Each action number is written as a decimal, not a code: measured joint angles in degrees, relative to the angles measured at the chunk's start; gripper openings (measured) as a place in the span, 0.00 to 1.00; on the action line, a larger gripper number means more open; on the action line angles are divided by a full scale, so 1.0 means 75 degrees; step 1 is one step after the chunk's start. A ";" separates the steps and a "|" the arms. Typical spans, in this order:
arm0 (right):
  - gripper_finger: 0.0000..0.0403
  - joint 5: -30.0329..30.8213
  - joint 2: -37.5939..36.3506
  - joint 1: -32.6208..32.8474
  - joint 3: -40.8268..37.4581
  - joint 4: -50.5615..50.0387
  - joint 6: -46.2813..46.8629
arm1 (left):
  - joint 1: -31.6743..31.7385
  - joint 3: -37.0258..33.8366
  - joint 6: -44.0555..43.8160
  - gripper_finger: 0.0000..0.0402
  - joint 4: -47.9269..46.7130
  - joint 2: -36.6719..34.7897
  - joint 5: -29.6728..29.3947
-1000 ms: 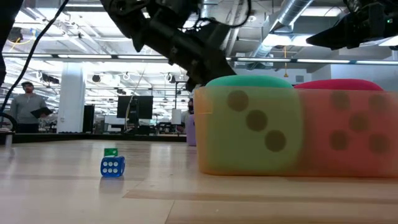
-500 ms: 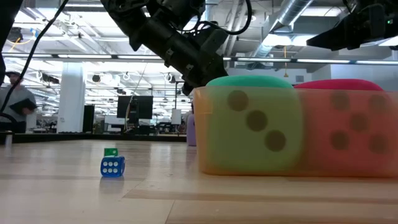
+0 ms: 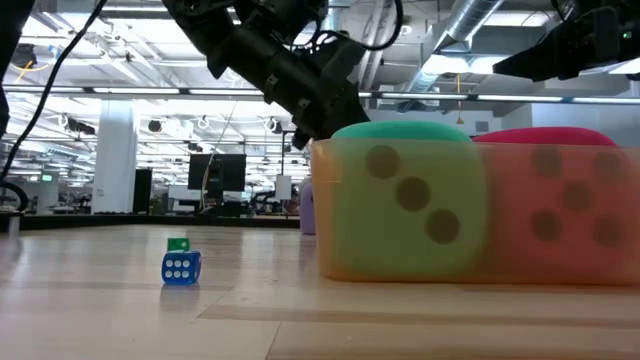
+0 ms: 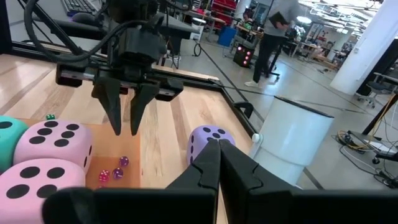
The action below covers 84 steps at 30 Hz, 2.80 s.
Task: Pick & Place Dice
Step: Put the small green dice into the orange bin
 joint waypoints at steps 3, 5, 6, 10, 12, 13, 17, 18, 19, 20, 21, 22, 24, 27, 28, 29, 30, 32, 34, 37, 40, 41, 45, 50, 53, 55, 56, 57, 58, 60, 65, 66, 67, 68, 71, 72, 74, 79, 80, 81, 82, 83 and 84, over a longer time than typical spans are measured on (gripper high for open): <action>0.00 0.0000 0.0000 0.0003 0.0000 0.0000 0.0000 | 0.0000 0.0000 0.0000 0.20 -0.0339 -0.0299 -0.0002; 0.00 0.0000 0.0000 0.0000 0.0000 0.0000 0.0003 | 0.0000 0.0000 0.0000 0.19 -0.0623 -0.0592 -0.0001; 0.00 0.0000 0.0000 0.0002 0.0000 0.0000 0.0003 | 0.0000 0.0000 -0.0004 0.18 -0.0887 -0.0758 0.0000; 0.00 0.0000 0.0000 0.0001 0.0000 0.0000 0.0003 | -0.0102 0.0001 -0.0011 0.15 -0.1913 -0.1459 -0.0006; 0.00 0.0000 0.0000 0.0000 0.0000 0.0000 0.0003 | -0.0231 0.0004 -0.0142 0.13 -0.2282 -0.1791 -0.0006; 0.00 0.0000 0.0000 0.0000 0.0000 0.0000 0.0000 | -0.0311 0.0009 -0.0242 0.13 -0.2501 -0.1965 0.0005; 0.00 0.0000 0.0000 -0.0002 0.0000 0.0009 0.0000 | -0.0680 0.0003 -0.0820 0.10 -0.3254 -0.2536 -0.0003; 0.00 0.0000 0.0000 0.0003 0.0000 0.0027 0.0000 | -0.0781 0.0003 -0.0989 0.09 -0.3399 -0.2657 -0.0006; 0.00 0.0000 0.0000 0.0009 0.0000 0.0028 0.0003 | -0.0897 0.0003 -0.1153 0.08 -0.3435 -0.2750 -0.0008; 0.00 0.0000 0.0000 0.0009 0.0000 0.0018 0.0003 | -0.1023 0.0003 -0.1391 0.07 -0.3500 -0.2821 -0.0020; 0.00 0.0000 0.0000 0.0009 0.0000 0.0034 0.0005 | -0.1141 0.0006 -0.1596 0.06 -0.3604 -0.2874 -0.0034; 0.00 0.0000 0.0000 0.0009 0.0000 0.0041 0.0006 | -0.1280 0.0003 -0.1798 0.05 -0.3683 -0.2888 -0.0082; 0.00 0.0000 0.0000 0.0009 0.0000 0.0038 0.0011 | -0.1565 0.0003 -0.2030 0.03 -0.3703 -0.2888 -0.0134; 0.00 0.0000 0.0000 0.0009 0.0000 0.0035 0.0039 | -0.2069 0.0003 -0.2206 0.01 -0.3801 -0.2795 -0.0443; 0.00 0.0000 0.0000 0.0009 0.0000 0.0038 0.0064 | -0.2249 0.0003 -0.2266 0.00 -0.3929 -0.2744 -0.0627; 0.00 0.0000 0.0000 0.0009 0.0000 0.0038 0.0067 | -0.2428 -0.0010 -0.2369 0.00 -0.4096 -0.2698 -0.0788; 0.00 0.0000 0.0000 0.0009 0.0000 0.0038 0.0070 | -0.2578 -0.0012 -0.2448 0.00 -0.4121 -0.2635 -0.0925; 0.00 0.0000 0.0000 0.0009 0.0000 0.0043 0.0073 | -0.2864 -0.0006 -0.2667 0.00 -0.4253 -0.2545 -0.1098; 0.00 0.0000 0.0000 0.0009 0.0000 0.0065 0.0077 | -0.3067 -0.0006 -0.3079 0.00 -0.4411 -0.2430 -0.1171; 0.00 -0.0003 0.0000 0.0009 -0.0001 0.0070 0.0260 | -0.3263 -0.0006 -0.3880 0.00 -0.4699 -0.2266 -0.1176; 0.00 -0.0005 0.0000 0.0009 0.0000 0.0068 0.0338 | -0.3438 -0.0006 -0.4311 0.00 -0.4744 -0.2052 -0.1201; 0.00 -0.0012 0.0000 0.0009 0.0000 0.0054 0.0340 | -0.3490 -0.0006 -0.4333 0.00 -0.4727 -0.1980 -0.1214; 0.00 -0.0023 0.0000 0.0009 0.0000 0.0003 0.0341 | -0.3582 -0.0006 -0.4421 0.00 -0.4973 -0.1711 -0.1190; 0.00 -0.0026 0.0000 0.0009 0.0000 -0.0083 0.0332 | -0.3564 -0.0006 -0.5013 0.00 -0.5331 -0.1512 -0.1183; 0.00 -0.0026 0.0000 0.0009 0.0000 -0.0082 0.0303 | -0.3554 -0.0004 -0.5241 0.00 -0.5504 -0.1512 -0.1186; 0.00 -0.0025 0.0000 0.0009 0.0000 -0.0078 0.0300 | -0.3523 -0.0003 -0.5502 0.00 -0.5657 -0.1512 -0.1179; 0.00 -0.0025 0.0000 0.0009 0.0000 -0.0080 0.0300 | -0.3520 -0.0003 -0.5641 0.00 -0.5717 -0.1512 -0.1176; 0.00 -0.0026 0.0000 0.0009 0.0000 -0.0082 0.0296 | -0.3518 -0.0003 -0.5760 0.00 -0.5723 -0.1512 -0.1177; 0.00 -0.0026 0.0000 0.0009 0.0000 -0.0078 0.0289 | -0.3518 -0.0003 -0.5806 0.00 -0.5717 -0.1512 -0.1177; 0.00 -0.0026 0.0000 0.0009 -0.0002 -0.0082 0.0274 | -0.3518 -0.0003 -0.5817 0.00 -0.5711 -0.1512 -0.1180; 0.00 -0.0023 0.0000 0.0009 0.0000 -0.0079 0.0274 | -0.3518 -0.0003 -0.5817 0.08 -0.5695 -0.1515 -0.1177; 0.00 -0.0024 0.0000 0.0009 -0.0001 -0.0079 0.0274 | -0.3518 -0.0003 -0.5820 0.10 -0.5695 -0.1515 -0.1177; 0.00 -0.0023 0.0000 0.0009 0.0000 -0.0081 0.0274 | -0.3518 -0.0003 -0.5819 0.14 -0.5695 -0.1515 -0.1177; 0.00 -0.0026 0.0000 0.0009 0.0000 -0.0079 0.0274 | -0.3518 -0.0003 -0.5818 0.17 -0.5695 -0.1515 -0.1177; 0.00 -0.0023 0.0000 0.0009 -0.0001 -0.0079 0.0274 | -0.3518 -0.0003 -0.5817 0.28 -0.5695 -0.1515 -0.1177; 0.00 -0.0026 0.0000 0.0009 -0.0001 -0.0079 0.0274 | -0.3518 -0.0003 -0.5818 0.32 -0.5695 -0.1518 -0.1177; 0.00 -0.0025 0.0000 0.0008 0.0000 -0.0079 0.0274 | -0.3518 -0.0003 -0.5817 0.41 -0.5695 -0.1518 -0.1177; 0.00 -0.0026 0.0000 0.0009 0.0000 -0.0079 0.0274 | -0.3538 -0.0003 -0.5811 0.60 -0.5617 -0.1521 -0.1189; 0.00 -0.0026 0.0000 0.0006 -0.0003 -0.0079 0.0274 | -0.3538 -0.0003 -0.5808 0.63 -0.5610 -0.1521 -0.1188; 0.00 -0.0026 0.0000 0.0006 0.0000 -0.0079 0.0274 | -0.3538 -0.0003 -0.5805 0.65 -0.5618 -0.1521 -0.1187; 0.00 -0.0024 0.0000 0.0007 0.0000 -0.0076 0.0274 | -0.3538 -0.0003 -0.5801 0.68 -0.5625 -0.1521 -0.1188; 0.00 -0.0025 0.0000 0.0006 0.0000 -0.0076 0.0274 | -0.3538 -0.0003 -0.5799 0.70 -0.5625 -0.1521 -0.1186; 0.00 -0.0026 0.0000 0.0007 0.0000 -0.0076 0.0274 | -0.3538 -0.0003 -0.5799 0.71 -0.5621 -0.1521 -0.1186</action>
